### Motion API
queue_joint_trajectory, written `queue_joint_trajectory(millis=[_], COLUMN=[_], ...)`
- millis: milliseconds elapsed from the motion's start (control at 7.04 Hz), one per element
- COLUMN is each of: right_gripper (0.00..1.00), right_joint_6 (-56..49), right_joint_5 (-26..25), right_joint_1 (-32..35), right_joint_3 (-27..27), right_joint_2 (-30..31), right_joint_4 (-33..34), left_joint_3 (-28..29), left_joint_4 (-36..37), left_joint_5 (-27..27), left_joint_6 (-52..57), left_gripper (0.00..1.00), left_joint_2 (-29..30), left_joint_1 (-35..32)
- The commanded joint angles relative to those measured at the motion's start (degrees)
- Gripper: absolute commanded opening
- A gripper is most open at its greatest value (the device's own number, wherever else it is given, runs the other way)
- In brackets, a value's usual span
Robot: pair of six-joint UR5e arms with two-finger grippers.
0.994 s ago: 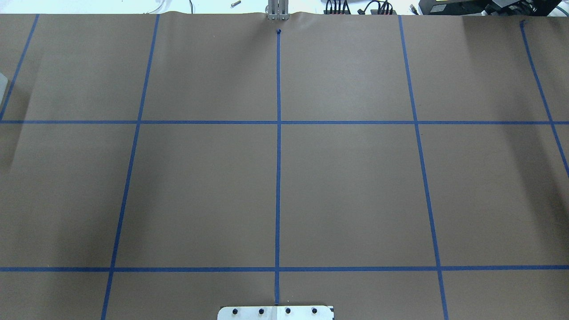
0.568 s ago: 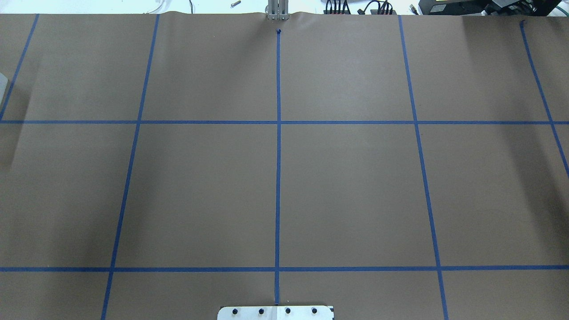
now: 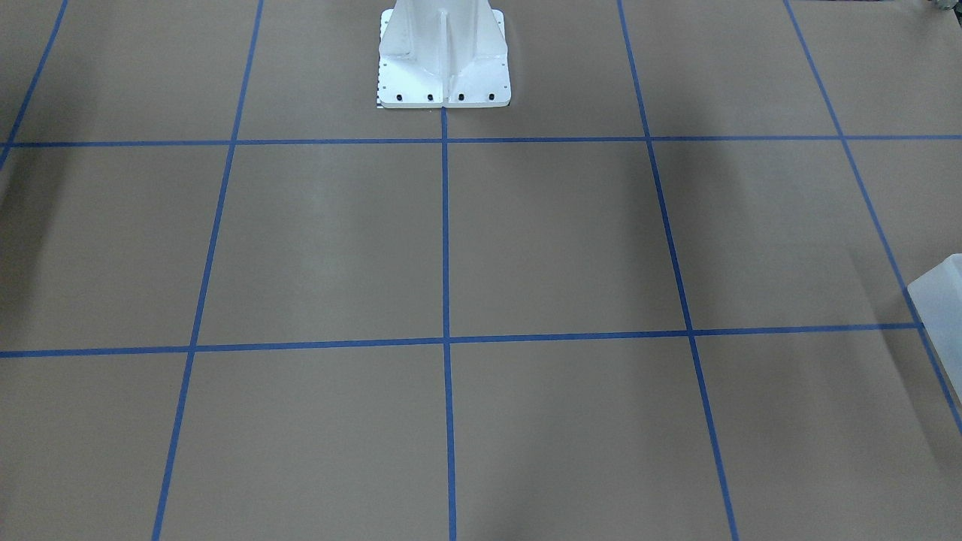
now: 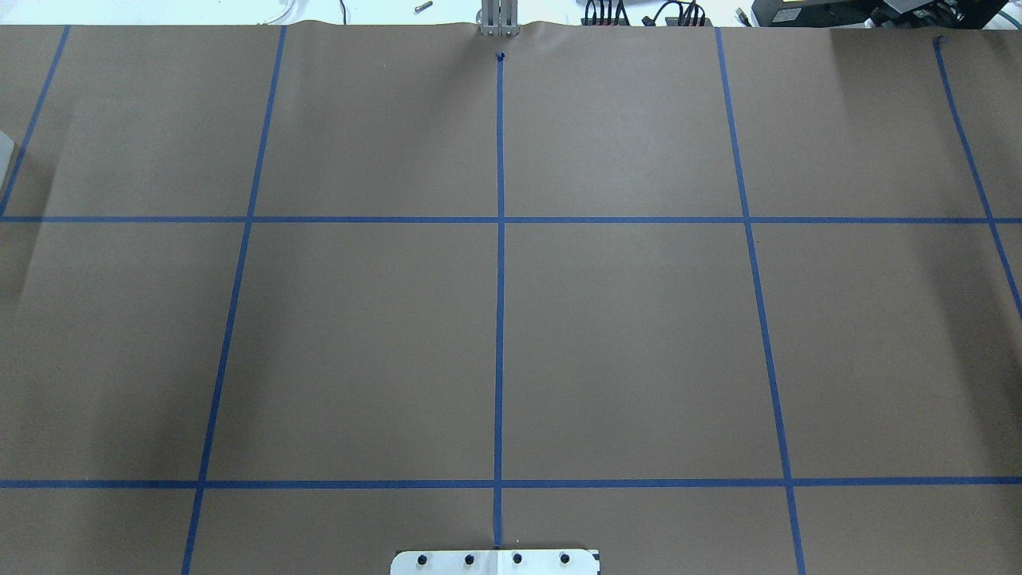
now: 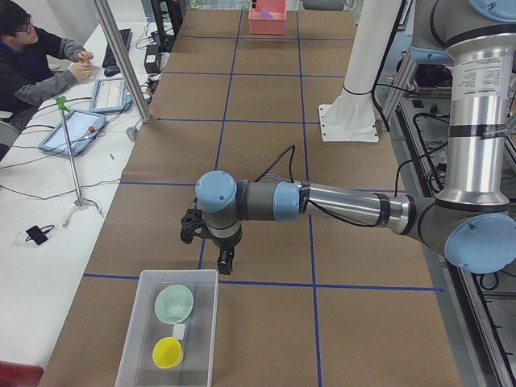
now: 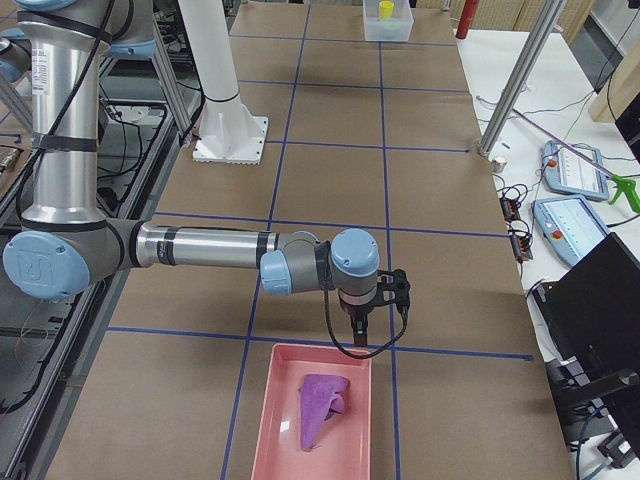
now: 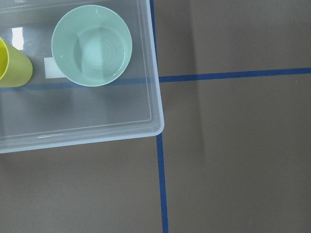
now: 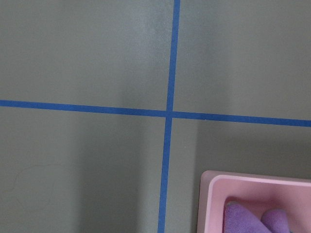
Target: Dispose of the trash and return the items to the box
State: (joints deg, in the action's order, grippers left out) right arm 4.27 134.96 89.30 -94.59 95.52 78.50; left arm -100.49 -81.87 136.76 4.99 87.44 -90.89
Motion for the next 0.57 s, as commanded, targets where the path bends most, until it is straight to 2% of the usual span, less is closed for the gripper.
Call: queue_joint_trajectory(millis=[0, 426], right_gripper=[1.00, 1.00], right_joint_6=[-0.2, -0.3], right_joint_5=[-0.6, -0.8], right_joint_1=[-0.3, -0.4], right_joint_3=[0.4, 0.9], right_joint_2=[0.4, 1.5], right_joint_4=[-0.3, -0.7], left_joint_3=[0.3, 0.4], left_joint_4=[-0.8, -0.8], left_joint_5=[-0.1, -0.2], left_joint_6=[-0.1, -0.1], left_gripper=[0.99, 0.99], left_joint_2=[-0.5, -0.5], left_joint_1=[-0.1, -0.1])
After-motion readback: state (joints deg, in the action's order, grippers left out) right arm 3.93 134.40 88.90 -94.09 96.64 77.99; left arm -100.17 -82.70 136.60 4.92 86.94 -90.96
